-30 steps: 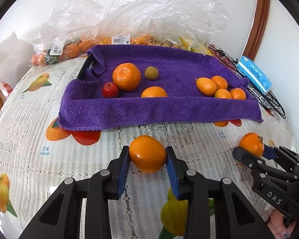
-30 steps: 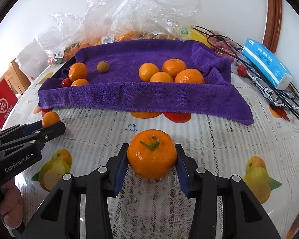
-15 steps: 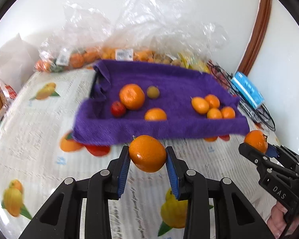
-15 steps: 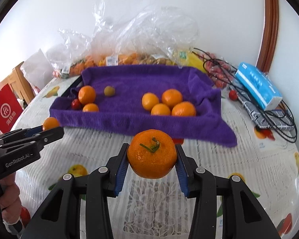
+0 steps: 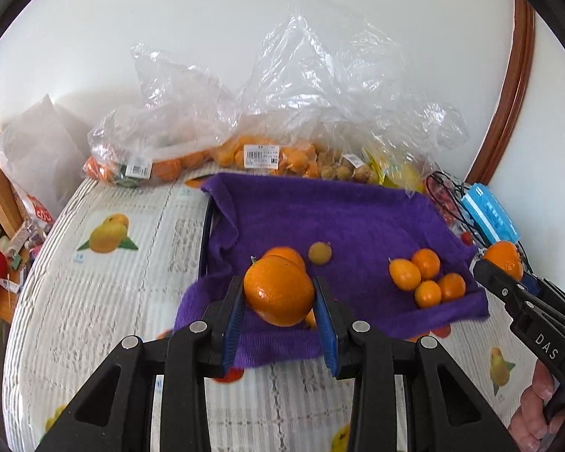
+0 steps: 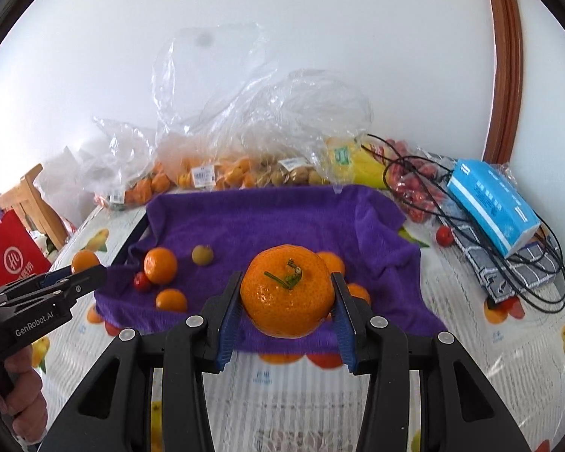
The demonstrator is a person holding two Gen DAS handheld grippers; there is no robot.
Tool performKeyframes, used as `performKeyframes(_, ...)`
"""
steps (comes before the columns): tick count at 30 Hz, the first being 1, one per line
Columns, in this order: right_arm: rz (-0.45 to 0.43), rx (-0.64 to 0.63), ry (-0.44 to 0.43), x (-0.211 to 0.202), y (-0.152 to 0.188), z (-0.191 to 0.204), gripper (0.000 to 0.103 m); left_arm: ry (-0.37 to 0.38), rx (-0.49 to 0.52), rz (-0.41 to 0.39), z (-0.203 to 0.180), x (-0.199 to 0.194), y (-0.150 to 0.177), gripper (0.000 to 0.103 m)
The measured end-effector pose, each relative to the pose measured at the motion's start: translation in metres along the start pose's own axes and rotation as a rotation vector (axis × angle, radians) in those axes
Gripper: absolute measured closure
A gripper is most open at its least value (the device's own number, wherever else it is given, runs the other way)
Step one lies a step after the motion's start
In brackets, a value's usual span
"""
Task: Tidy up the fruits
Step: 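Carry the orange and the stemmed tangerine up over the purple towel, then lower both held fruits down onto the purple towel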
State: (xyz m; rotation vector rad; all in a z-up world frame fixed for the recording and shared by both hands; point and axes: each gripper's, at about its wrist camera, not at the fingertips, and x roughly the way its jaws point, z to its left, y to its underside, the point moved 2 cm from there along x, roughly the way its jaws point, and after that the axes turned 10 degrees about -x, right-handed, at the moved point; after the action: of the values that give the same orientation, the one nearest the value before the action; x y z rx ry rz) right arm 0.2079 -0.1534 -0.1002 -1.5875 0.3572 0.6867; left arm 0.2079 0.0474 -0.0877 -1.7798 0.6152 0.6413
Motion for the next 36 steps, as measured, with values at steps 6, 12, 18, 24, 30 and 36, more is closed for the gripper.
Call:
performKeyframes(6,-0.026,-0.009,0.002,0.015,-0.024,0.002,0.059,-0.011,-0.009,-0.02,-0.003,0.012,-0.018,0.069)
performKeyframes(12,-0.046,-0.013,-0.017,0.03,-0.04,0.003,0.059,-0.018,-0.017,-0.023,0.0,0.025,-0.031,0.069)
performKeyframes(18,-0.046,0.014,-0.052,0.043,-0.03,-0.006,0.059,-0.019,-0.031,-0.021,0.007,0.042,-0.028,0.069)
performKeyframes(24,-0.004,0.041,-0.052,0.06,-0.02,-0.014,0.059,-0.021,-0.028,-0.005,0.011,0.05,-0.021,0.069)
performKeyframes(30,-0.012,0.029,-0.037,0.06,-0.019,-0.013,0.059,-0.015,-0.047,0.01,0.015,0.057,-0.018,0.069)
performKeyframes(36,-0.003,-0.003,-0.029,0.067,-0.015,-0.01,0.059,0.0,-0.074,0.032,0.02,0.059,-0.017,0.069)
